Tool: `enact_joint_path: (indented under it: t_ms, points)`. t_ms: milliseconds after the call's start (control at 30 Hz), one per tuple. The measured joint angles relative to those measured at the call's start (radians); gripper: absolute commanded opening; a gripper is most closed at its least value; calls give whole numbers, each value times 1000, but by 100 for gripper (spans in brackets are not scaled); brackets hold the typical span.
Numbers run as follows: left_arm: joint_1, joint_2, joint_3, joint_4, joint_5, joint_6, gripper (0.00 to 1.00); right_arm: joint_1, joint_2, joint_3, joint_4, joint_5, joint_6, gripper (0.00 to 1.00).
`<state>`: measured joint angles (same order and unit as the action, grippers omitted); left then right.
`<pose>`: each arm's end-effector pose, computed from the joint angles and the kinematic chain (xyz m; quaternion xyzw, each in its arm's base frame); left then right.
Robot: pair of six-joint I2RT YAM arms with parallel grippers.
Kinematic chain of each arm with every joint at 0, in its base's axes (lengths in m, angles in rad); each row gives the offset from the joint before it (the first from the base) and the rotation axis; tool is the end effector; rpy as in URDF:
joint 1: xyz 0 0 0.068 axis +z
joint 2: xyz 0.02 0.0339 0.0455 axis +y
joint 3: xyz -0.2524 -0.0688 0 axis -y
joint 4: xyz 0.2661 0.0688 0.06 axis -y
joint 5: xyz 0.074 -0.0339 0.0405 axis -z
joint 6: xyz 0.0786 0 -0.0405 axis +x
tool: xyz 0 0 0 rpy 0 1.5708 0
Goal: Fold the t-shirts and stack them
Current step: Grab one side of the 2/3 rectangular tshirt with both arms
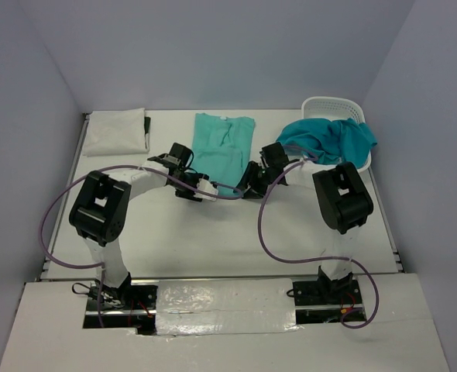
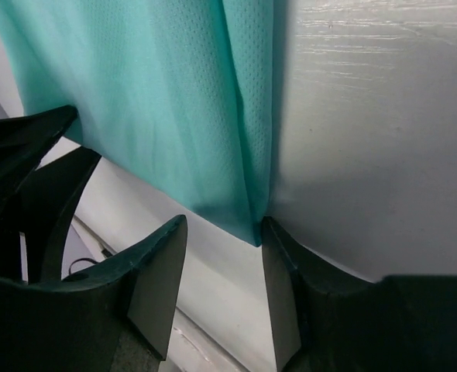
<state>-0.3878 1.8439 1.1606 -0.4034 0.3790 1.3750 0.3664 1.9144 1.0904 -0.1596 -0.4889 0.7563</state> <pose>0.3600 -0.1785 0.1049 0.7644 0.5716 -0.0495 0.2939 0.3689 0.1811 0.0772 0.1112 0.9247 0.3456 0.1144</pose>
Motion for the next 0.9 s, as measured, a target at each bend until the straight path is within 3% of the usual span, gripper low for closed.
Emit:
enact_joint_path:
  t_ms: [167, 200, 267, 300, 400, 433, 700, 900]
  points:
    - [-2, 0, -6, 34, -45, -42, 47, 6, 21, -2, 14, -5, 19, 27]
    - [-2, 1, -5, 37, -54, -54, 40, 6, 26, -2, 16, -8, 22, 15]
    - [-2, 6, -2, 38, -71, -80, 33, 7, 35, -2, 19, -7, 31, 2]
    - [-2, 8, 1, 37, -80, -100, 29, 6, 39, -3, 22, -13, 35, 0]
    - [-2, 22, 15, 37, -103, -135, 4, 6, 40, -14, 43, -20, 45, 0]
    - [-1, 26, 19, 37, -111, -148, 0, 4, 40, -19, 53, -25, 47, 0]
    - [0, -4, -8, 21, -97, -173, 0, 20, -14, -75, 59, -3, -4, 0]
    - [-37, -99, -80, -124, -56, -232, 0, 108, -192, -212, -20, 47, -60, 0]
